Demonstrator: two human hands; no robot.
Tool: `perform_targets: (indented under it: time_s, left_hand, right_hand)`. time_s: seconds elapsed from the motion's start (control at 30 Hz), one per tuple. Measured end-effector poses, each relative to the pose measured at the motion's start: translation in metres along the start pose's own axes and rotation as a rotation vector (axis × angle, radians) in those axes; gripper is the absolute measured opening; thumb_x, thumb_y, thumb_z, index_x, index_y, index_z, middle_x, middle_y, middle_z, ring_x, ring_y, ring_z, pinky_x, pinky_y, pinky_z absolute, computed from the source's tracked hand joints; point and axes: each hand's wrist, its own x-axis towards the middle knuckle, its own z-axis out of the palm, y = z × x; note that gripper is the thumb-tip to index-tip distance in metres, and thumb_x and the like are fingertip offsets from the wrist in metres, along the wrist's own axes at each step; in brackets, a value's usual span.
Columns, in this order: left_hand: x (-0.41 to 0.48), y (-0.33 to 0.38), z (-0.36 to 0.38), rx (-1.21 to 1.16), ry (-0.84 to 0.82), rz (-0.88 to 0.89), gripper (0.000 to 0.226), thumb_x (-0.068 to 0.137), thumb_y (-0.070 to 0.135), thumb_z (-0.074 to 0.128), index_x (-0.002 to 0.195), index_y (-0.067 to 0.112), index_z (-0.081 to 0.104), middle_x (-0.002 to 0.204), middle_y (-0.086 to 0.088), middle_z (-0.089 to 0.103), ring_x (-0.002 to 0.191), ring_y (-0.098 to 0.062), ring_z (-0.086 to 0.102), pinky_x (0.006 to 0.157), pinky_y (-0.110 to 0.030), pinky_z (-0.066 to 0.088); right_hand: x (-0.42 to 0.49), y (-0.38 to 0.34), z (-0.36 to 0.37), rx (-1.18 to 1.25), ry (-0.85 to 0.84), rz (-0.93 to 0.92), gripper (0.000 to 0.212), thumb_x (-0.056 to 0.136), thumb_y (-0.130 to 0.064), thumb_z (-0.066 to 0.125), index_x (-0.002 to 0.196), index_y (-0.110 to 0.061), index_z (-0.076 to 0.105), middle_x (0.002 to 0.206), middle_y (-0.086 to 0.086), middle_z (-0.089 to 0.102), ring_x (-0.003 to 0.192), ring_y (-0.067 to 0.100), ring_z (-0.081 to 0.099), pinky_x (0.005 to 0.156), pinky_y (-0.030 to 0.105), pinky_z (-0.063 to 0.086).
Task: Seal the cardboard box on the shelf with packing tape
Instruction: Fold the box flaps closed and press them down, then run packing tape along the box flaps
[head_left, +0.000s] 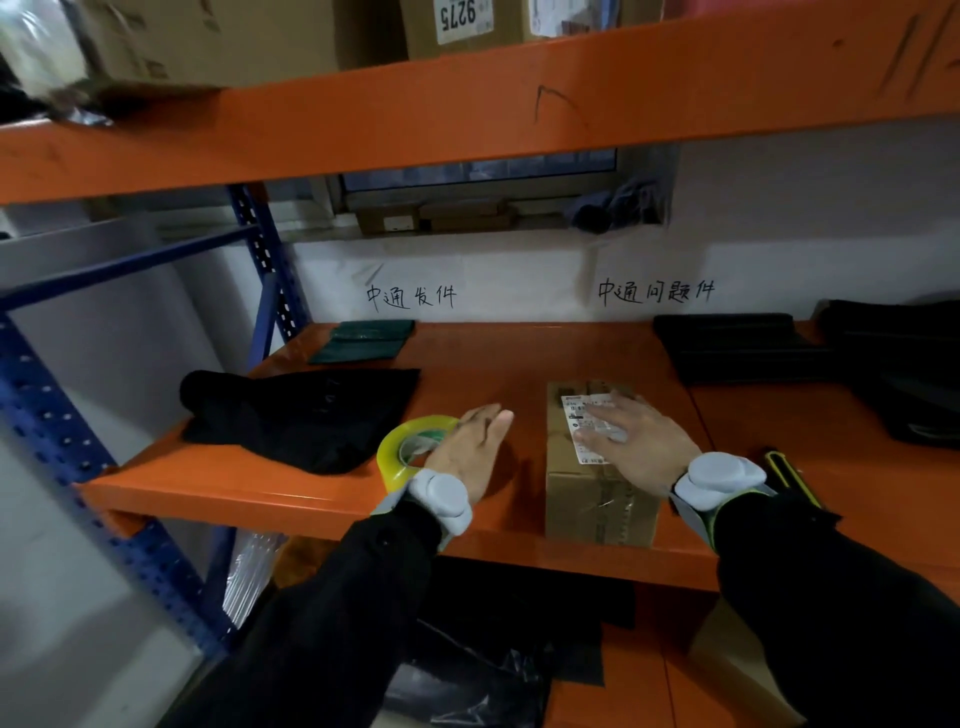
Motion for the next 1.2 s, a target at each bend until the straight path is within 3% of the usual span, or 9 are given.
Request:
perform_targets:
  time_s: [0.23, 0.33, 0.5, 0.9, 1.0, 1.1, 1.2]
  left_hand:
    - [-0.011, -0.037, -0.009, 0.364, -0.047, -0.110, 0.069, 0.097, 0.065, 0.033, 0.153, 0.025, 0.031, 0.154, -0.005, 0.039, 0.139, -0.032, 0.037, 0.112, -0.042, 0.032]
    - [-0.013, -0.051, -0.007, 0.445, -0.122, -0.171, 0.070, 0.096, 0.064, 0.040, 0.154, 0.028, 0.024, 0.153, -0.006, 0.039, 0.139, -0.033, 0.038, 0.109, -0.043, 0.037]
    - [-0.004, -0.057, -0.009, 0.459, -0.163, -0.147, 0.066, 0.097, 0.052, 0.052, 0.152, 0.026, 0.028, 0.143, -0.005, 0.053, 0.129, -0.028, 0.051, 0.101, -0.039, 0.044]
    - [0.007, -0.053, -0.016, 0.455, -0.201, -0.120, 0.067, 0.097, 0.038, 0.059, 0.154, 0.022, 0.029, 0.134, -0.011, 0.060, 0.122, -0.032, 0.056, 0.098, -0.044, 0.048]
    - [0.009, -0.045, -0.028, 0.364, -0.139, -0.139, 0.067, 0.094, 0.038, 0.064, 0.153, 0.025, 0.034, 0.139, -0.006, 0.059, 0.127, -0.029, 0.054, 0.101, -0.036, 0.045]
    - [0.020, -0.034, -0.050, 0.097, 0.006, -0.232, 0.065, 0.090, 0.041, 0.069, 0.148, 0.029, 0.044, 0.132, -0.005, 0.064, 0.118, -0.028, 0.061, 0.096, -0.032, 0.048]
    - [0.032, -0.022, -0.068, -0.293, 0.122, -0.307, 0.062, 0.090, 0.028, 0.073, 0.145, 0.013, 0.049, 0.133, -0.013, 0.061, 0.110, -0.022, 0.061, 0.095, -0.029, 0.048]
  right_hand:
    - [0.005, 0.001, 0.002, -0.021, 0.003, 0.004, 0.065, 0.094, -0.067, 0.033, 0.150, -0.036, 0.033, 0.164, 0.003, 0.013, 0.152, 0.026, 0.003, 0.121, 0.038, 0.005]
    - [0.005, 0.000, 0.005, 0.001, 0.016, 0.003, 0.062, 0.096, -0.065, 0.031, 0.150, -0.036, 0.034, 0.164, 0.003, 0.014, 0.152, 0.024, 0.003, 0.121, 0.036, 0.004]
    - [0.009, 0.004, 0.006, 0.021, 0.018, 0.016, 0.062, 0.095, -0.066, 0.031, 0.150, -0.037, 0.033, 0.164, 0.000, 0.012, 0.152, 0.024, 0.001, 0.121, 0.039, 0.007]
    - [0.011, 0.007, 0.009, 0.006, 0.018, 0.012, 0.062, 0.095, -0.067, 0.029, 0.150, -0.040, 0.032, 0.164, -0.001, 0.011, 0.152, 0.024, 0.000, 0.122, 0.042, 0.008]
    - [0.012, 0.008, 0.008, 0.010, 0.013, 0.016, 0.061, 0.095, -0.067, 0.028, 0.150, -0.040, 0.032, 0.164, -0.001, 0.011, 0.152, 0.023, 0.000, 0.122, 0.042, 0.008]
    - [0.010, 0.007, 0.007, -0.001, 0.017, 0.002, 0.061, 0.095, -0.066, 0.028, 0.149, -0.039, 0.033, 0.164, 0.002, 0.013, 0.152, 0.024, 0.002, 0.122, 0.041, 0.008]
    - [0.007, 0.003, 0.003, -0.027, 0.002, -0.007, 0.059, 0.098, -0.063, 0.028, 0.150, -0.036, 0.033, 0.164, 0.004, 0.014, 0.152, 0.024, 0.003, 0.121, 0.037, 0.005]
